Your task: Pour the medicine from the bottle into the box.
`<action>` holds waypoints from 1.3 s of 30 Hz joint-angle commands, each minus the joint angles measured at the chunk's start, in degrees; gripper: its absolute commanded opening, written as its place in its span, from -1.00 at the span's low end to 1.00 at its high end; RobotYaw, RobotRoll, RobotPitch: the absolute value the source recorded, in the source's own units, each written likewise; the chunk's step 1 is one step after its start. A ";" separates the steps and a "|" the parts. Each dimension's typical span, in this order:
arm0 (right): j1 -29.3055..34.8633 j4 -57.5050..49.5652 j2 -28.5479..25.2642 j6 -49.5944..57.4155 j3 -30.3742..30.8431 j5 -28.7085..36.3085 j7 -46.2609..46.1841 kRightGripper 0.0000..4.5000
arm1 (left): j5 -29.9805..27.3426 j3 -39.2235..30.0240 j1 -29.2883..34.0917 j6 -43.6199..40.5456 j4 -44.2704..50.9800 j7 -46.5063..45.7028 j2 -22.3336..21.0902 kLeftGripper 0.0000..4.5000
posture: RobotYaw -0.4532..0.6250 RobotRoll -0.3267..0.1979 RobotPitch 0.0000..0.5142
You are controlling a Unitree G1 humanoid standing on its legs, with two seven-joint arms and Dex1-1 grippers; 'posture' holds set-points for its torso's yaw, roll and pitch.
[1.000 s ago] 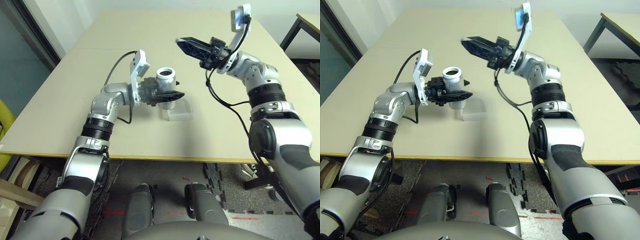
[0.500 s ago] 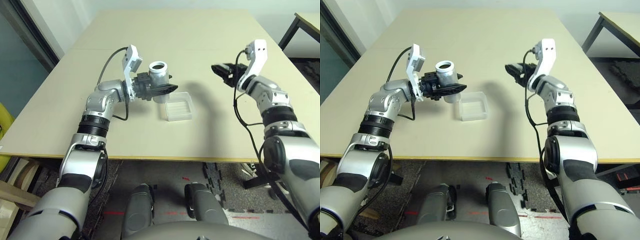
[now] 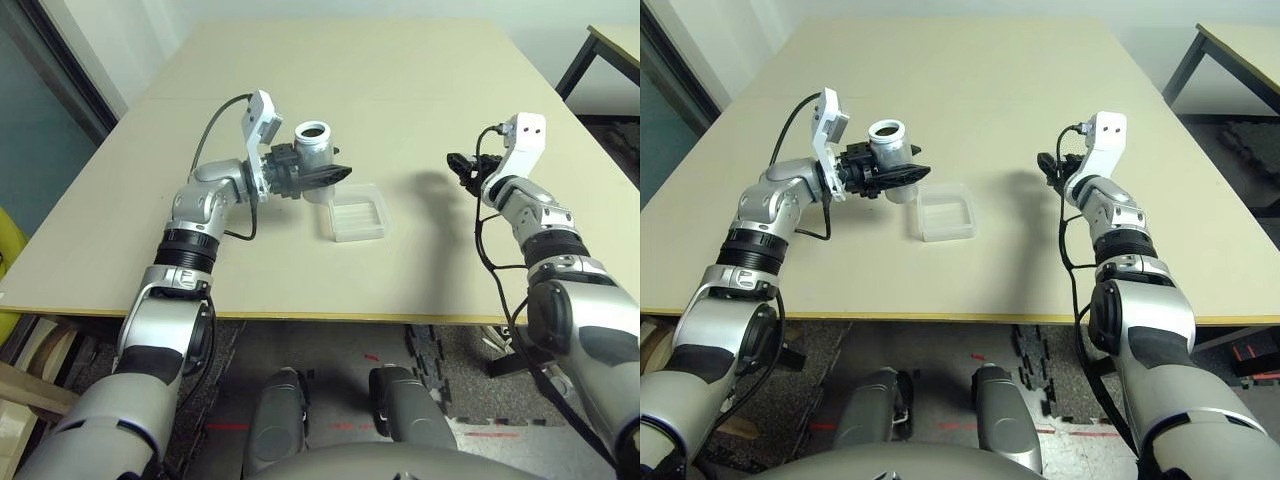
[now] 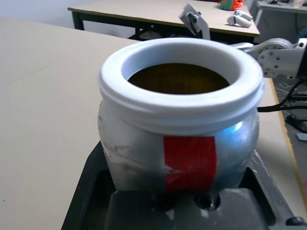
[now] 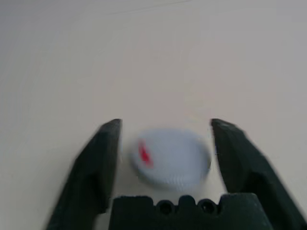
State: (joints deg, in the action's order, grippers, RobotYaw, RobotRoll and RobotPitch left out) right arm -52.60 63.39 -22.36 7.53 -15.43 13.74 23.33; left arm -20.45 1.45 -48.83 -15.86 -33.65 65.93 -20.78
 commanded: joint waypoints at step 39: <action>17.30 -37.24 -8.70 5.98 14.78 3.68 51.37 1.00 | 17.01 2.62 -13.95 17.92 -26.88 -7.09 -3.86 0.18 | -0.55 0.25 -0.87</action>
State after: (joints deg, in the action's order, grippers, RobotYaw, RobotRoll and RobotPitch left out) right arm -36.00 27.18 -31.37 12.98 -0.79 16.79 75.26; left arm -7.14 1.71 -61.72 -0.76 -59.41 61.29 -25.19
